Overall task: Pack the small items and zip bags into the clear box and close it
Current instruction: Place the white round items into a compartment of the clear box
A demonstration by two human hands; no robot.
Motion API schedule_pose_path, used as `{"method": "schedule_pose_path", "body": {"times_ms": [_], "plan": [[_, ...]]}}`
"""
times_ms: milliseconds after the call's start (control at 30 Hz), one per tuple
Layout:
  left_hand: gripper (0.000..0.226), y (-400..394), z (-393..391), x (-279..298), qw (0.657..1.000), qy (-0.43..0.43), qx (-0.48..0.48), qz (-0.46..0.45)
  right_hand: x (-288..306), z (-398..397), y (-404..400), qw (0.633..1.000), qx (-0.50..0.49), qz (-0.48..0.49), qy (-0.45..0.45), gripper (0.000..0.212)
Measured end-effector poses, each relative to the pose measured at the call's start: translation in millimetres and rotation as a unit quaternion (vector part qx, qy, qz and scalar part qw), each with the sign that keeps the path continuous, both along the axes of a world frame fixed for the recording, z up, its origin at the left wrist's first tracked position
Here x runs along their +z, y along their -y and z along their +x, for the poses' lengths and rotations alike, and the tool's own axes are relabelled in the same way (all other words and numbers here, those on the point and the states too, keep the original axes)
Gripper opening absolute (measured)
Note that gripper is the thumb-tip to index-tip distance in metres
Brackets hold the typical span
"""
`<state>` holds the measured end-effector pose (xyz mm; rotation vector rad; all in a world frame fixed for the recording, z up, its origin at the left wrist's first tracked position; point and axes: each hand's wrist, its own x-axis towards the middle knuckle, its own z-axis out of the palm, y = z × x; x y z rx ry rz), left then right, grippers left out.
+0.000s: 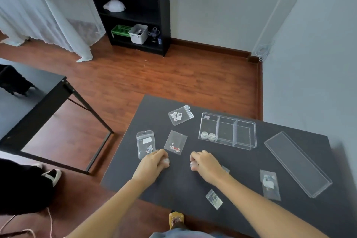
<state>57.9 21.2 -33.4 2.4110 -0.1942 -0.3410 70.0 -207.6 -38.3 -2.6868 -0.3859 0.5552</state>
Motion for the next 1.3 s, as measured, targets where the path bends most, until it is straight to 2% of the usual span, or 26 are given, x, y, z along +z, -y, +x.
{"method": "schedule_pose_path", "body": {"times_ms": [167,300,400,600,900,1300], "plan": [[0.01,44,61,27,0.996,0.059,-0.041,-0.058,20,-1,24,0.976,-0.142,0.162,-0.031,0.014],[0.007,91,104,42,0.99,0.071,-0.087,-0.08,35,17,60,0.957,-0.211,0.186,0.068,0.009],[0.011,121,127,40,0.992,0.058,-0.102,-0.035,43,37,81,0.945,-0.245,0.193,0.096,0.009],[0.021,150,148,16,0.976,0.072,-0.144,0.149,46,65,104,0.937,-0.267,0.191,0.122,0.012],[0.018,160,153,1,0.958,0.077,-0.163,0.224,36,84,108,0.938,-0.269,0.191,0.107,0.015],[0.029,167,153,-5,0.931,0.085,-0.164,0.315,27,97,103,0.943,-0.266,0.18,0.091,0.013]]}}
